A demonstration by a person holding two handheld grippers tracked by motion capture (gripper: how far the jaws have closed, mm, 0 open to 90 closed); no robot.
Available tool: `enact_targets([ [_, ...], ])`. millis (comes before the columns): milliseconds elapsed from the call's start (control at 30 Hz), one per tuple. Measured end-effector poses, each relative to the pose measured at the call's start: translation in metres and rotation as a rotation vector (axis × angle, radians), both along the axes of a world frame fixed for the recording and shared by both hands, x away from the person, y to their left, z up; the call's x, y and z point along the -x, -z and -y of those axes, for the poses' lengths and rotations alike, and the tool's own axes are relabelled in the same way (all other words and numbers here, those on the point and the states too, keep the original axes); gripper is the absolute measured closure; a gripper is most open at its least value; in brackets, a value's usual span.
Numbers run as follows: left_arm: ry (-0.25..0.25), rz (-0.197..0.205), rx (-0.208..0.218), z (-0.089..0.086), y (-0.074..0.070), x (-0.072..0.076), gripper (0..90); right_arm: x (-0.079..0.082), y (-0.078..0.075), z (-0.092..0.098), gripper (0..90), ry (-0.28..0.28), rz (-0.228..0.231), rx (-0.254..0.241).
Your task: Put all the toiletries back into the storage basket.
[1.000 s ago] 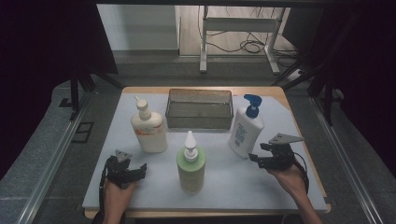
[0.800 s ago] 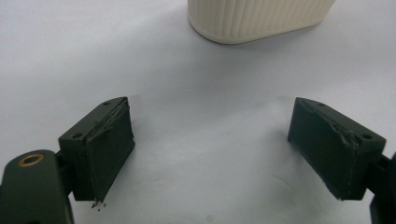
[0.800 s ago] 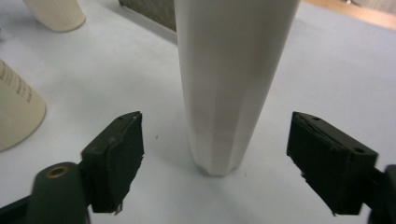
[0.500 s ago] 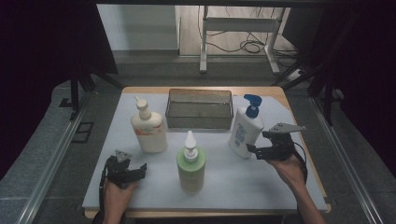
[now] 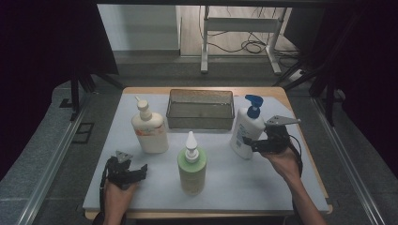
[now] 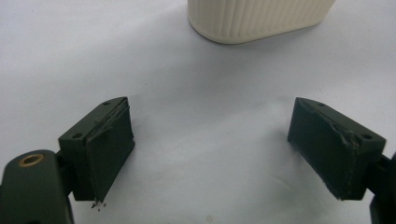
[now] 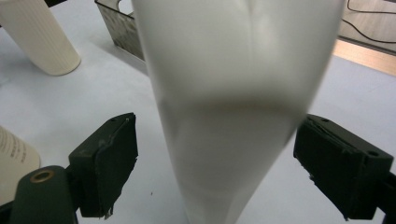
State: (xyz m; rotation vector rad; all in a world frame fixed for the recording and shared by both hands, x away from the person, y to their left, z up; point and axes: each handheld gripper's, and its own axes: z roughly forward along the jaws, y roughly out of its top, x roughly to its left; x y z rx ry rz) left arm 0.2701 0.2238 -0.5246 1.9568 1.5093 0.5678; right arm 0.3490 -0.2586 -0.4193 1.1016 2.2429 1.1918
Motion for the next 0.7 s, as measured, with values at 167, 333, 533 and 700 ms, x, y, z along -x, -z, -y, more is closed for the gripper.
enact_targets([
  [167, 0.0, 0.0, 0.0, 0.0, 0.0, 0.0, 13.7, -0.008, -0.001, -0.006, 14.3, 0.008, 0.009, 0.01],
  [333, 0.0, 0.0, 0.0, 0.0, 0.0, 0.0, 13.7, -0.014, 0.0, -0.011, 15.9, 0.015, 0.014, 0.017],
  [533, 0.0, 0.0, 0.0, 0.0, 0.0, 0.0, 13.7, -0.016, 0.002, -0.014, 27.5, 0.03, 0.037, 0.012],
  [700, 0.0, 0.0, 0.0, 0.0, 0.0, 0.0, 13.7, -0.015, 0.001, -0.015, 35.6, 0.014, 0.042, 0.007],
])
